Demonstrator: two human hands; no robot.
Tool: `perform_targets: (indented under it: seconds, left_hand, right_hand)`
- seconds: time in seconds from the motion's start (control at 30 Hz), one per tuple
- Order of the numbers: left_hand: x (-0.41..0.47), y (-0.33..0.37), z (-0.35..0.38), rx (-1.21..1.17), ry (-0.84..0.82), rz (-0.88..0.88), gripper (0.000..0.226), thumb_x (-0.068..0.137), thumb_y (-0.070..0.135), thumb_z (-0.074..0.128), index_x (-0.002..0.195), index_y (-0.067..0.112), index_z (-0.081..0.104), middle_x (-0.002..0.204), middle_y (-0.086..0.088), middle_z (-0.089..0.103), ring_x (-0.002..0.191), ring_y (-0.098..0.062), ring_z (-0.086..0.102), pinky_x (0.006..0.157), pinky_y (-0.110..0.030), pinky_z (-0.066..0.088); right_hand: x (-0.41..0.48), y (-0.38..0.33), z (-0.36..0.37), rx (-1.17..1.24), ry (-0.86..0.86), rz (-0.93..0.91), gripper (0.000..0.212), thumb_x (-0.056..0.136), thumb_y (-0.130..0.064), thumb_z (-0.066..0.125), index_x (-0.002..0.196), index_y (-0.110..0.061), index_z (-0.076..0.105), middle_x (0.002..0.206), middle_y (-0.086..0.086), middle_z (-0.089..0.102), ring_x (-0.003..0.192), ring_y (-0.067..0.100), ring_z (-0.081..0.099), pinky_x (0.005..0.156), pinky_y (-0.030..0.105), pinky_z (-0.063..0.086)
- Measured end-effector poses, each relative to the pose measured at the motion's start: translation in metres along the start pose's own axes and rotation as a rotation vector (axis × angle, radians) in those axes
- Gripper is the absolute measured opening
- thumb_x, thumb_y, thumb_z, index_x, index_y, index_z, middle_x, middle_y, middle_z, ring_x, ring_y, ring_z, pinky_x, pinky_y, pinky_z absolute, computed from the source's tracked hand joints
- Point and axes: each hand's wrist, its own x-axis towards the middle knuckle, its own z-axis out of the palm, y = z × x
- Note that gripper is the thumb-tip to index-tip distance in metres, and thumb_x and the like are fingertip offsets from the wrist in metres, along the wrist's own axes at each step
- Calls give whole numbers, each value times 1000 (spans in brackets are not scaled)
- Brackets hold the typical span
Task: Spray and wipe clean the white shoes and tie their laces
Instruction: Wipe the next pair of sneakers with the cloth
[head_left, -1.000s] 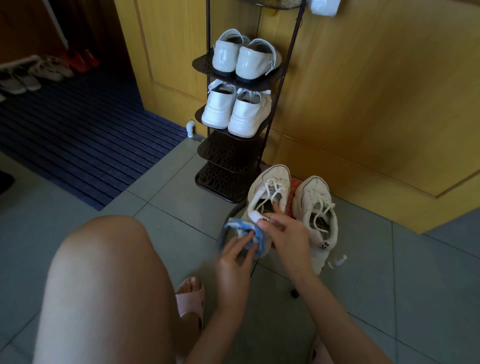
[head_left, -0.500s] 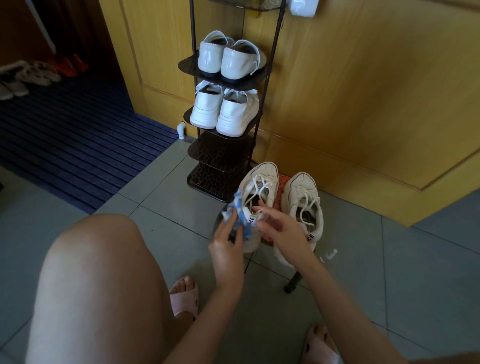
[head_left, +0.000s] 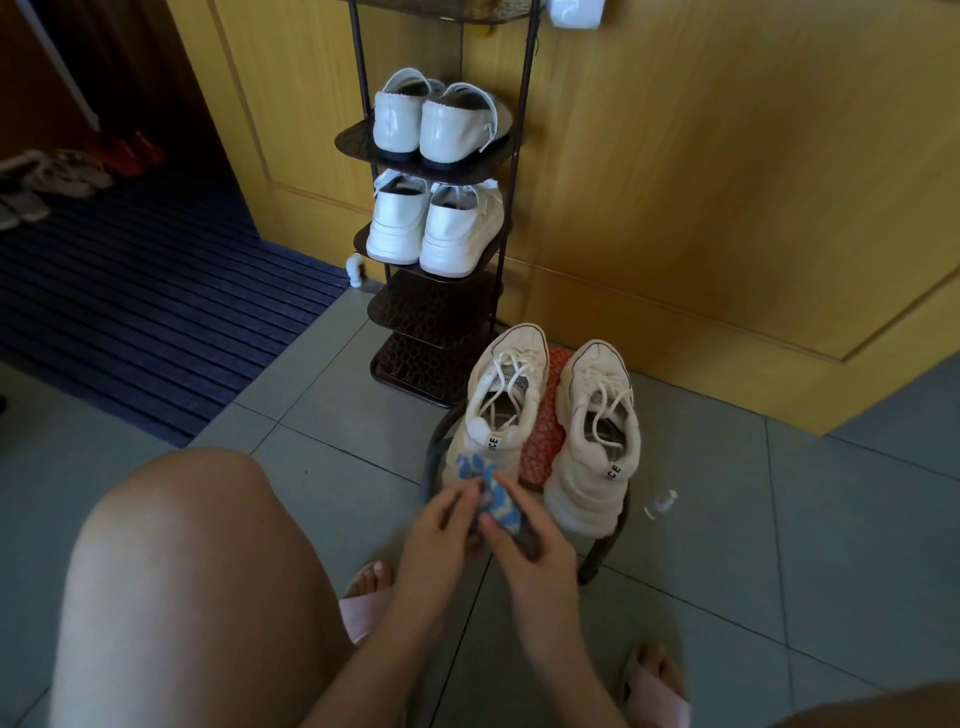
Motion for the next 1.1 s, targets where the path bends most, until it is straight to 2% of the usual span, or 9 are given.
perform_targets:
  seconds: [0.1,0.17,0.23,0.4,0.57,0.77,0.9,1.0,1.1]
  left_hand:
    - [2,20,-12,306,102,227,17,93,14,51,102,21,63,104,2,66,86,-3,65,66,-20,56]
    - [13,39,-21,656,164,551,26,87,11,62,109,25,62,105,11,62,90,3,60,76,-19,53]
    - [32,54,-23,915,61,745,40,82,14,69,121,23,59,114,11,55,101,1,52,83,-16,44]
    - [80,61,-18,1283,-228,639,46,83,28,68,127,20,56,128,-1,55,123,-16,44,95,-22,34]
    - [102,60,-23,1233,-331,716,27,77,27,72,98,11,72,92,0,68,107,-20,46,91,-20,33]
    - [104,54,-19,1083,-305,750,15,78,22,70,86,10,74,66,15,50,79,-17,45,78,-27,34]
    - [107,55,-19,1044,-298,736,7,78,18,72,80,12,74,58,17,42,69,-11,40,73,-24,29]
    - [106,57,-17,1015,-298,733,6,81,15,70,78,12,75,53,20,42,63,-4,38,70,-17,27]
    - [102,59,-13,1031,-302,777,13,84,17,64,81,10,75,56,22,43,63,-2,38,74,-15,27]
  right_hand:
    - [-3,-1,-4,107,298,73,29,80,-2,69,104,-17,68,103,5,71,90,12,68,70,16,54]
    - [-4,-5,-6,107,466,28,28,80,-5,70,105,-19,66,104,3,70,94,12,66,72,16,55]
    - [1,-10,-2,100,547,-61,30,83,-8,68,109,-22,64,109,-3,66,100,7,63,76,16,54]
    - [32,-12,19,-13,456,-206,37,92,-11,57,128,-21,53,134,-5,45,121,3,49,95,15,46]
    - [47,12,29,-155,319,-263,42,94,-15,54,129,-35,46,144,-5,39,129,-1,40,96,7,38]
    - [44,45,28,-404,410,-362,49,87,-4,63,134,-15,53,129,6,42,124,19,46,99,36,48]
    - [26,65,25,-642,272,-471,71,77,11,67,135,-24,47,125,-7,35,117,5,43,97,32,47]
    - [19,57,18,-593,326,-515,67,77,12,66,134,-20,51,118,-7,40,110,9,49,85,40,54]
    - [36,31,17,-603,425,-600,60,82,6,64,136,-13,49,128,-1,36,124,16,42,101,35,44]
